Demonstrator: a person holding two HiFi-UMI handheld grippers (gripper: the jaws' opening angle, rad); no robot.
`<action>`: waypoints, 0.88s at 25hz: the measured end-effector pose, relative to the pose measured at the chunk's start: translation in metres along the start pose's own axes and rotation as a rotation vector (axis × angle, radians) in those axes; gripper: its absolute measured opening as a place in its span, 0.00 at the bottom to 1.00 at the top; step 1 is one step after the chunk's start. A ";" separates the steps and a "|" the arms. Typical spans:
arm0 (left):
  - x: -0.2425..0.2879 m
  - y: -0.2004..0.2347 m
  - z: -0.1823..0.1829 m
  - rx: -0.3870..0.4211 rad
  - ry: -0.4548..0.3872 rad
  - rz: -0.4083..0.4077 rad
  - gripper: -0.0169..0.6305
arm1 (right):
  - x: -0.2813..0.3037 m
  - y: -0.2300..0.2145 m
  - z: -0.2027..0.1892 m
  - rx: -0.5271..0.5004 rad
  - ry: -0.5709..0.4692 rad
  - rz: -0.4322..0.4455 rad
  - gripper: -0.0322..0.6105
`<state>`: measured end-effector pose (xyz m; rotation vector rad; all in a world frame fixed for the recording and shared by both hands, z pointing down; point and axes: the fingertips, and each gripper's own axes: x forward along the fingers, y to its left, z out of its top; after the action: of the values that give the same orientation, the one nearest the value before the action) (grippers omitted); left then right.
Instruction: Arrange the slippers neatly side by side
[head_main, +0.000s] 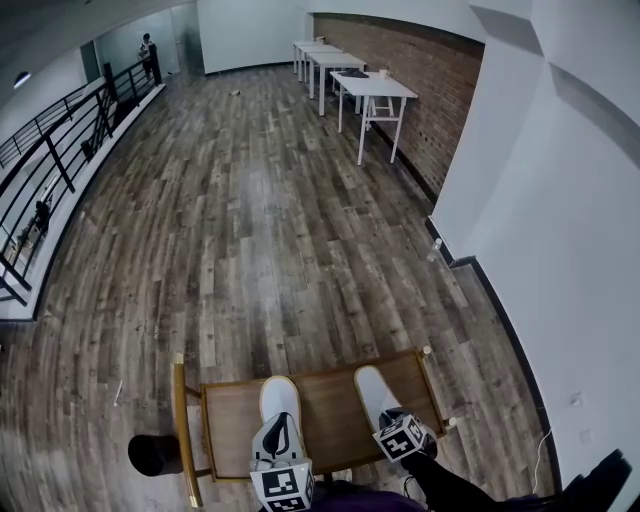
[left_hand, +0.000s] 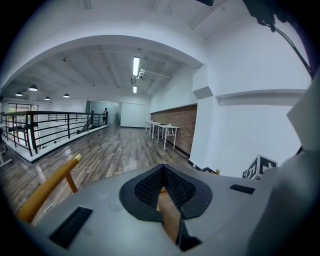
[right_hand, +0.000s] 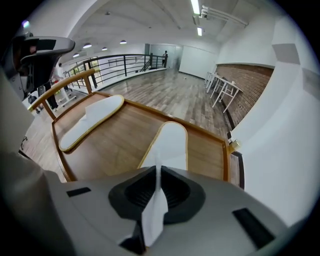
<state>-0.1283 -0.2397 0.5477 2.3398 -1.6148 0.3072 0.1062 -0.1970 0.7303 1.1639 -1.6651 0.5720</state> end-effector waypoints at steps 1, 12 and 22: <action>0.000 0.001 0.000 -0.001 -0.003 0.003 0.03 | 0.000 0.000 0.000 0.002 0.000 0.002 0.09; -0.002 0.006 0.000 -0.019 -0.011 0.023 0.03 | -0.017 -0.013 0.013 -0.166 -0.035 0.014 0.08; -0.008 0.006 -0.001 -0.036 -0.021 0.035 0.03 | -0.048 0.002 0.056 -0.462 -0.196 0.048 0.08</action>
<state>-0.1370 -0.2346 0.5464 2.2979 -1.6590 0.2594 0.0819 -0.2205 0.6641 0.8615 -1.8695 0.0885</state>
